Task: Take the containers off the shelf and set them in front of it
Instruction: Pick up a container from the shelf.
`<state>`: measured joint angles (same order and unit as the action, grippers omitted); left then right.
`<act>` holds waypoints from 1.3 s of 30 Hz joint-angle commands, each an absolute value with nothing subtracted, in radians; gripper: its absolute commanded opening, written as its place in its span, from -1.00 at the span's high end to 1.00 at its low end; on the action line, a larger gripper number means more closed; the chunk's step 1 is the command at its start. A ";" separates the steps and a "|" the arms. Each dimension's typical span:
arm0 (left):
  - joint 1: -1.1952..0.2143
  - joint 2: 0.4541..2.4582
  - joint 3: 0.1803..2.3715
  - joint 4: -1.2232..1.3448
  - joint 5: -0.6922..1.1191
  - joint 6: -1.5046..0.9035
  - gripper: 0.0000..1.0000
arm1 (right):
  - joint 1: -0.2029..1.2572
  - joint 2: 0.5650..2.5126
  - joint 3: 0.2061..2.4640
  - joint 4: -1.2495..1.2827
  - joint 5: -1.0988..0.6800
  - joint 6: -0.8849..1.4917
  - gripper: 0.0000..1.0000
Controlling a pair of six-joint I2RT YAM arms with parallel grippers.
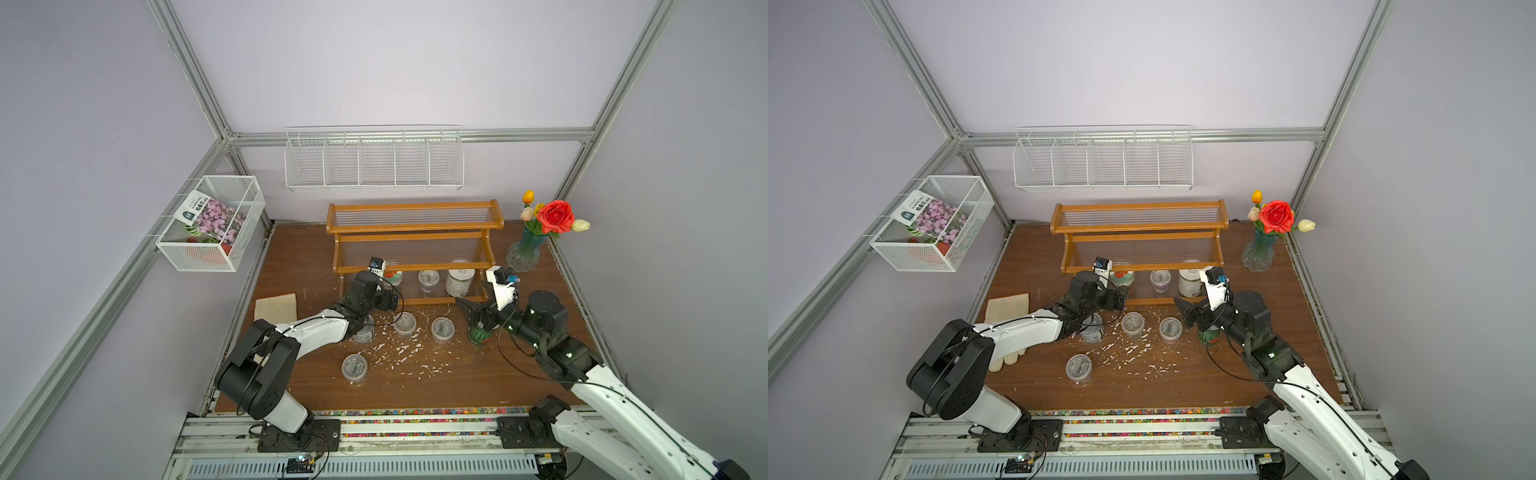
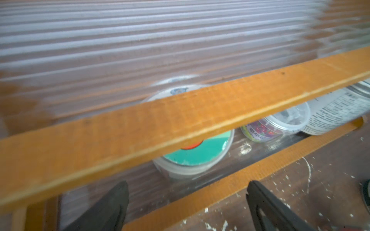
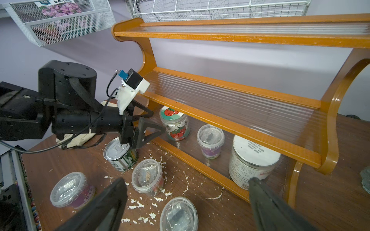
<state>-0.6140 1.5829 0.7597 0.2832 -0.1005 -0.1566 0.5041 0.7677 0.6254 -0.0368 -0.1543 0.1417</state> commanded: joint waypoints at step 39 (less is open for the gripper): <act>-0.609 1.855 0.916 0.466 -0.155 -0.109 -0.67 | 0.499 0.767 0.599 -0.039 -0.083 0.120 -0.94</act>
